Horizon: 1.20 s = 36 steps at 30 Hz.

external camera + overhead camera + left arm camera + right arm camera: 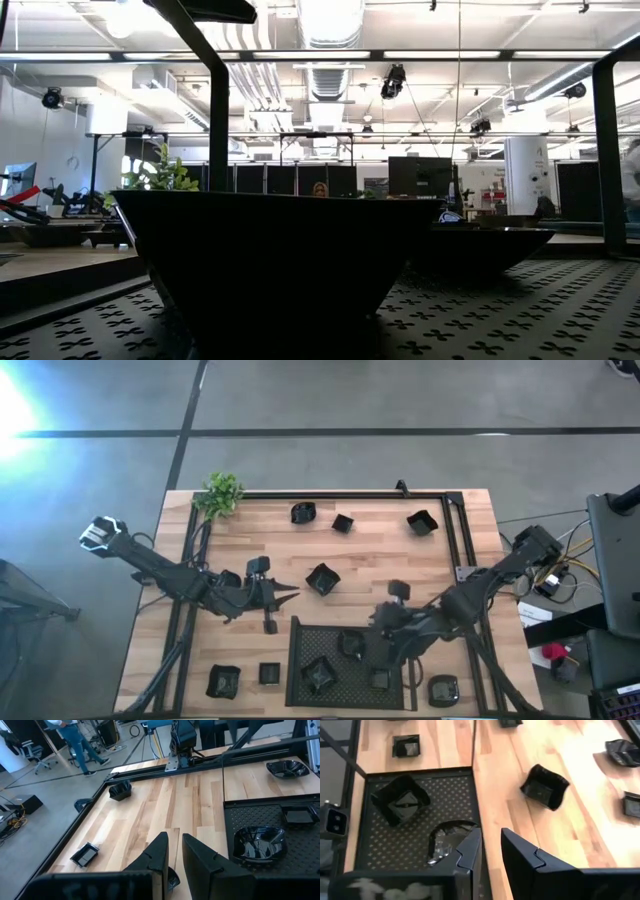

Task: Pick & Place Mini shaped plates
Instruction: Stack the distorted square plate on top of the other distorted square plate on the shelf

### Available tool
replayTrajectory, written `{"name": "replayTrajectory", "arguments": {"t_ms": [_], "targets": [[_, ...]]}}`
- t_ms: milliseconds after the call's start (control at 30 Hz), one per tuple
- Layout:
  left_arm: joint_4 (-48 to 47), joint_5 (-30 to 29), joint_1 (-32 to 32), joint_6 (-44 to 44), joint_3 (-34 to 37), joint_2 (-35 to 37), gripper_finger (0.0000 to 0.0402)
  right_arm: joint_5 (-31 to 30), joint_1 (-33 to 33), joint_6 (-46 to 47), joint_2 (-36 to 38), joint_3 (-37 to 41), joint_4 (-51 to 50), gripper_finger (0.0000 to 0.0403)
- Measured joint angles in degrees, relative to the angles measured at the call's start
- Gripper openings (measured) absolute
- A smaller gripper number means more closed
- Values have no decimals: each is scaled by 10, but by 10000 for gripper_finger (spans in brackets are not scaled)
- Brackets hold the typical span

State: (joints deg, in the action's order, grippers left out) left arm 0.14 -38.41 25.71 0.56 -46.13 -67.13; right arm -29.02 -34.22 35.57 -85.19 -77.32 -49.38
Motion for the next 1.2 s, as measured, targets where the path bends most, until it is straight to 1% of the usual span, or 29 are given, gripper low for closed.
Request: {"name": "replayTrajectory", "arguments": {"t_ms": [267, 767, 1033, 1200], "targets": [[1, 0, 0, 1, 1, 0, 51, -12, 0, 11, 41, 35, 0, 70], [18, 0, -5, 13, 3, -4, 51, -12, 0, -10, 73, 36, 0, 63], [25, 0, -34, 22, -16, -38, 51, -12, 0, -39, 92, 36, 1, 70], [23, 8, -50, 35, -29, -69, 51, -12, 0, -60, 94, 36, 2, 68]]}}
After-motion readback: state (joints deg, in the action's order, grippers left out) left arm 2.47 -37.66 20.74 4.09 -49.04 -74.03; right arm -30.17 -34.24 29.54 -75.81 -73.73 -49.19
